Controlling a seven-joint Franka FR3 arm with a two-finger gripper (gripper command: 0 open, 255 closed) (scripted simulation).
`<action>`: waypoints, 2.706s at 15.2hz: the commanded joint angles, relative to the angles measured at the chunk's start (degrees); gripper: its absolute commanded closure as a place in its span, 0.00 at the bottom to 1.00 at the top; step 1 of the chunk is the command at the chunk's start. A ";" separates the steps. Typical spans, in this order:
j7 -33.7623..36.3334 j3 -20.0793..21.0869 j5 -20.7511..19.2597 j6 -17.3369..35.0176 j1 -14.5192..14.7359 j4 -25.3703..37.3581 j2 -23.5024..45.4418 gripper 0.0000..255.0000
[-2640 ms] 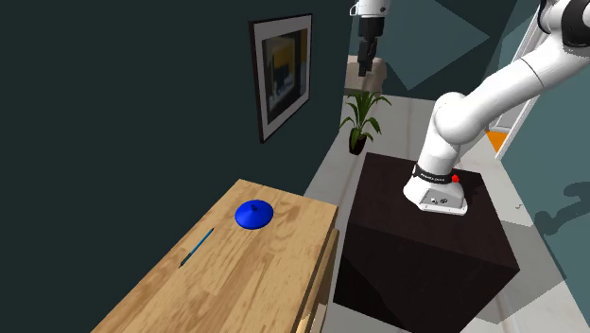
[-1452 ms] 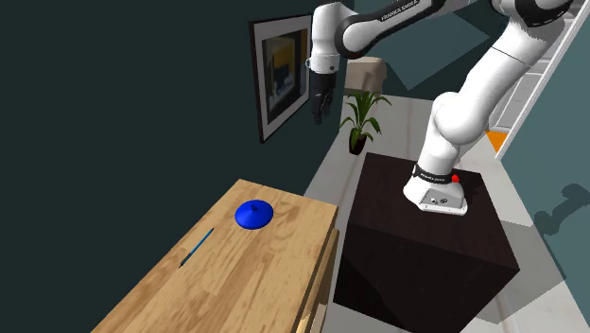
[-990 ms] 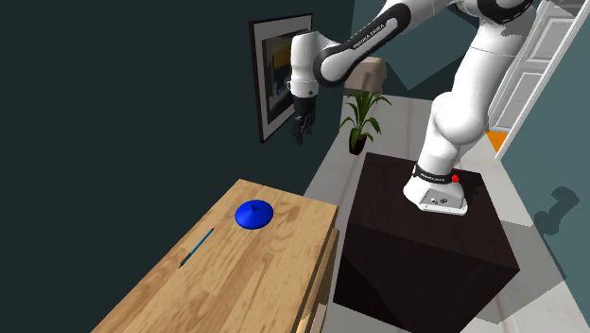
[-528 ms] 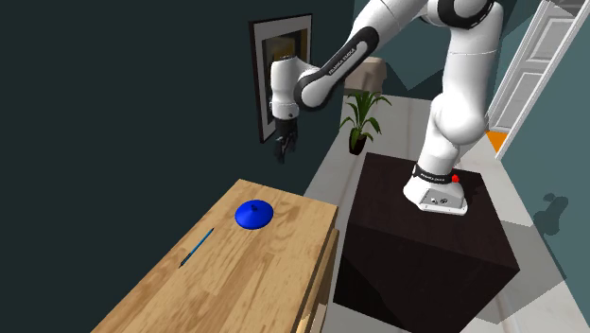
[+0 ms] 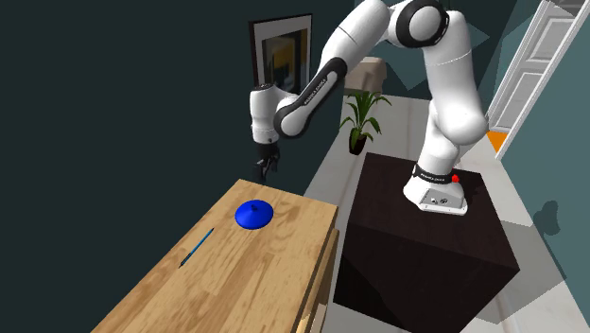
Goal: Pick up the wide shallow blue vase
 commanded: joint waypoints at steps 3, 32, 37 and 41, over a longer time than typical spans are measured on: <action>1.72 -0.59 -1.56 0.24 2.13 8.61 8.72 0.00; 3.06 -1.49 -2.90 0.39 4.74 20.63 20.70 1.00; 2.95 -1.16 -2.59 -1.75 4.48 19.80 17.73 1.00; 2.84 -0.89 -2.32 -3.59 4.29 19.39 15.48 1.00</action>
